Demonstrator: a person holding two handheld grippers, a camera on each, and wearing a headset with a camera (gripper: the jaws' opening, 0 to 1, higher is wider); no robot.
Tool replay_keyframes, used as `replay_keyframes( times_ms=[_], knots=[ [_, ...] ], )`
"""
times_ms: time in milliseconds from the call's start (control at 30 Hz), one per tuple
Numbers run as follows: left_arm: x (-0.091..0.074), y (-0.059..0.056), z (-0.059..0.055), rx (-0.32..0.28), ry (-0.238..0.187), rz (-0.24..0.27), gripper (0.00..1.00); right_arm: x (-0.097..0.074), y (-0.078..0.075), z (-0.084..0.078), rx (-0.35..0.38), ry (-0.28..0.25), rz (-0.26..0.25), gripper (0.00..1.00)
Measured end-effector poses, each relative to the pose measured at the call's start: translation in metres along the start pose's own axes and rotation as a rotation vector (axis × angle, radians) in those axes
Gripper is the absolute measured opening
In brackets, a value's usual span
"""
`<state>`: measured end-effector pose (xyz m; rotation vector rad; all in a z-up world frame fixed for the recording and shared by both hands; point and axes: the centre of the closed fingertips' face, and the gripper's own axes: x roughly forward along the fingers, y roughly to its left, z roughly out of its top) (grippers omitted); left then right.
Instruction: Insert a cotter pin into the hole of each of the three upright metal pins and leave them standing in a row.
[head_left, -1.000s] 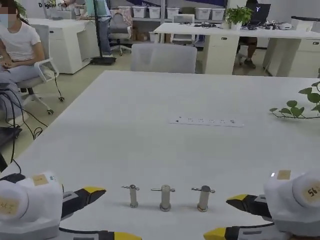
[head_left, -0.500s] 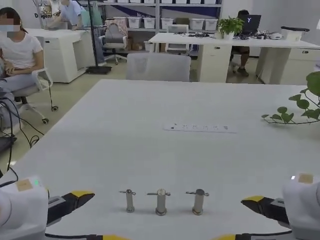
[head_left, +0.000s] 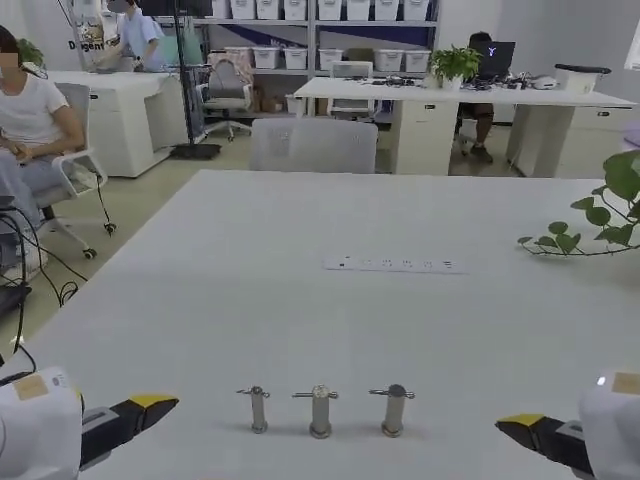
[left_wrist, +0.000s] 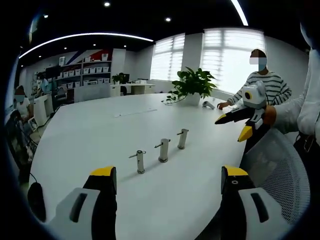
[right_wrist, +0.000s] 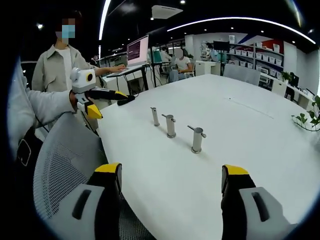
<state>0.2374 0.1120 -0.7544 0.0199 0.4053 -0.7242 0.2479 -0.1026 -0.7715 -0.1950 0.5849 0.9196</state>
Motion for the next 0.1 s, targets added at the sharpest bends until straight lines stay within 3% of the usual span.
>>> replay_keyframes(
  times_ms=[100],
  knots=[
    [-0.0013, 0.0008, 0.0009, -0.002, -0.001, 0.004, 0.86, -0.0003, 0.0006, 0.0002, 0.003, -0.003, 0.0, 0.84]
  ],
)
